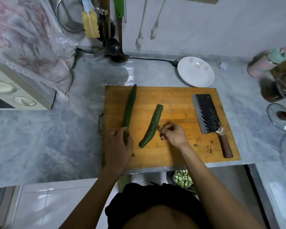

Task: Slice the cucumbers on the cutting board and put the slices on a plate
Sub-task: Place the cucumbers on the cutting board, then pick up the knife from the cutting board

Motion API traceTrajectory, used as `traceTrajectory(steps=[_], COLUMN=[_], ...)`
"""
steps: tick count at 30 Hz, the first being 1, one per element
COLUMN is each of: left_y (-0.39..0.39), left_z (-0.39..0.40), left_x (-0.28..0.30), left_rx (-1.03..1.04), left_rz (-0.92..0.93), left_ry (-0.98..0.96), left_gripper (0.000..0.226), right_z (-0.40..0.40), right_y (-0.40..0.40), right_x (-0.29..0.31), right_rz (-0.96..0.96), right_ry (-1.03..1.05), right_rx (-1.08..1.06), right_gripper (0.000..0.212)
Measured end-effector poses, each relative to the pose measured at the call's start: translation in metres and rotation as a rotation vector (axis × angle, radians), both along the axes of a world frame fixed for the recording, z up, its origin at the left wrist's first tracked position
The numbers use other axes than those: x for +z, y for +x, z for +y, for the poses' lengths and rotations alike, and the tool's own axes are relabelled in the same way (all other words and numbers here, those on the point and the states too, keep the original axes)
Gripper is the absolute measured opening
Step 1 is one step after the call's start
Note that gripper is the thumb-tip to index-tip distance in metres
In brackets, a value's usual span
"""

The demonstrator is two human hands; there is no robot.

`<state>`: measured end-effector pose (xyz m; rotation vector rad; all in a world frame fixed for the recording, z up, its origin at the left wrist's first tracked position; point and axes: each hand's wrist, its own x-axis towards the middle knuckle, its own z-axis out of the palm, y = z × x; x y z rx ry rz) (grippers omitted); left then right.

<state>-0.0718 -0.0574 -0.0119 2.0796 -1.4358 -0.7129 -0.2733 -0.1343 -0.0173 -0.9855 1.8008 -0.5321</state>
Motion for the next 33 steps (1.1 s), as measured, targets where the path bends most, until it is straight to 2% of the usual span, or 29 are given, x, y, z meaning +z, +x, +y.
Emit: traceTrajectory(steps=[5, 7, 13, 18, 21, 22, 26, 29, 33], left_y=[-0.039, -0.058, -0.117, -0.142, -0.150, -0.152, -0.157, -0.163, -0.172], left_z=[-0.012, -0.023, -0.074, -0.093, -0.085, -0.082, -0.069, -0.064, -0.062], left_x=[0.005, 0.003, -0.017, -0.020, -0.020, -0.019, -0.020, -0.022, -0.020], left_rx=[-0.126, -0.169, -0.116, -0.034, -0.090, -0.129, -0.215, -0.202, -0.187], left_rz=[0.121, 0.110, -0.075, -0.082, -0.101, -0.109, -0.160, -0.224, -0.337], left_ry=[-0.105, -0.123, -0.074, -0.037, -0.058, -0.065, -0.091, -0.108, -0.081], left_gripper=[0.018, 0.016, 0.037, 0.045, 0.045, 0.045, 0.045, 0.039, 0.035], right_z=[0.011, 0.016, 0.021, 0.011, 0.004, 0.002, -0.007, -0.014, -0.015], right_y=[-0.051, -0.077, -0.159, -0.215, -0.233, -0.236, -0.247, -0.252, -0.248], right_x=[0.014, 0.020, 0.034, 0.018, 0.006, 0.003, 0.000, 0.004, 0.015], right_rz=[-0.070, -0.019, 0.201, 0.394, 0.486, 0.473, 0.294, 0.163, -0.003], right_ry=[-0.082, -0.151, -0.256, -0.223, -0.147, -0.129, -0.148, -0.038, 0.044], right_rx=[-0.052, -0.033, 0.017, 0.094, 0.168, 0.171, 0.126, 0.172, 0.288], right_gripper=[0.012, 0.009, 0.007, 0.018, 0.046, 0.049, 0.022, 0.025, 0.017])
